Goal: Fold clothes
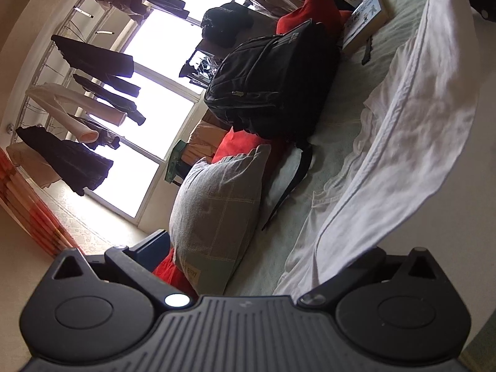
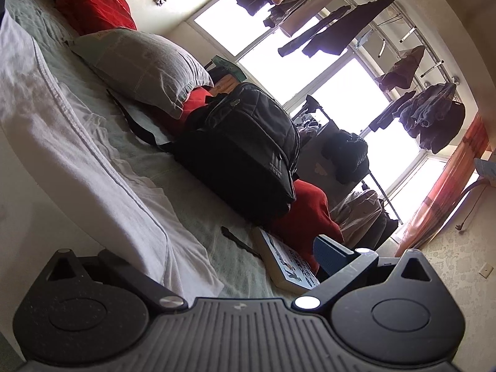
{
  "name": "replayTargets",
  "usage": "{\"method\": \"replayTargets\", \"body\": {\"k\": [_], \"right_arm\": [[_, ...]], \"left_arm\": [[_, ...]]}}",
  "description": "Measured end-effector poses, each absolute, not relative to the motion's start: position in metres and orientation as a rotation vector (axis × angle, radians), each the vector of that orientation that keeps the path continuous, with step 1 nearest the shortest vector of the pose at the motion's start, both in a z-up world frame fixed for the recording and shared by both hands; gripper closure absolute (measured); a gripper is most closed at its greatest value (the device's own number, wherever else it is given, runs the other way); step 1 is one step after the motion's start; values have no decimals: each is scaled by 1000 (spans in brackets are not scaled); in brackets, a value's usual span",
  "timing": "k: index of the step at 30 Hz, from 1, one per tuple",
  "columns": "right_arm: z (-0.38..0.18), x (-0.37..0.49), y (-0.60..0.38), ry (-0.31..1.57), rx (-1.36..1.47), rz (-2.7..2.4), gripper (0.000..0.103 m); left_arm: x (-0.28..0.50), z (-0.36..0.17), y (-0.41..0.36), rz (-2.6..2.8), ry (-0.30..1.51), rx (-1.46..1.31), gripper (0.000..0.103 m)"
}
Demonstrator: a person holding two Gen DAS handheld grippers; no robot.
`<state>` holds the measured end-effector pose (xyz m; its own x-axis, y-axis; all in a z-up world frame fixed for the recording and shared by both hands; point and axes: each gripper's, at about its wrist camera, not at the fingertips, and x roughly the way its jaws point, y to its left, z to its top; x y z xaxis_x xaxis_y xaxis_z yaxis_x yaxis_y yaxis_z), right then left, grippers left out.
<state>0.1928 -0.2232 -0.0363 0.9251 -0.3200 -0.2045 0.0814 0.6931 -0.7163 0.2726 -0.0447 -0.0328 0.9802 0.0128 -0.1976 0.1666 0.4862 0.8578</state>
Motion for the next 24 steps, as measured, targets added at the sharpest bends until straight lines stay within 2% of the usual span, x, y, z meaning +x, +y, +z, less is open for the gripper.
{"method": "replayTargets", "body": {"k": [13,24], "right_arm": [[-35,249,-236,382,-751,-254,0],[-57,291,-251,518,-690,-211,0]], "left_arm": [[337,-38,-49,-152,219,1044,0],[373,-57,-53,-192,306,1008,0]]}}
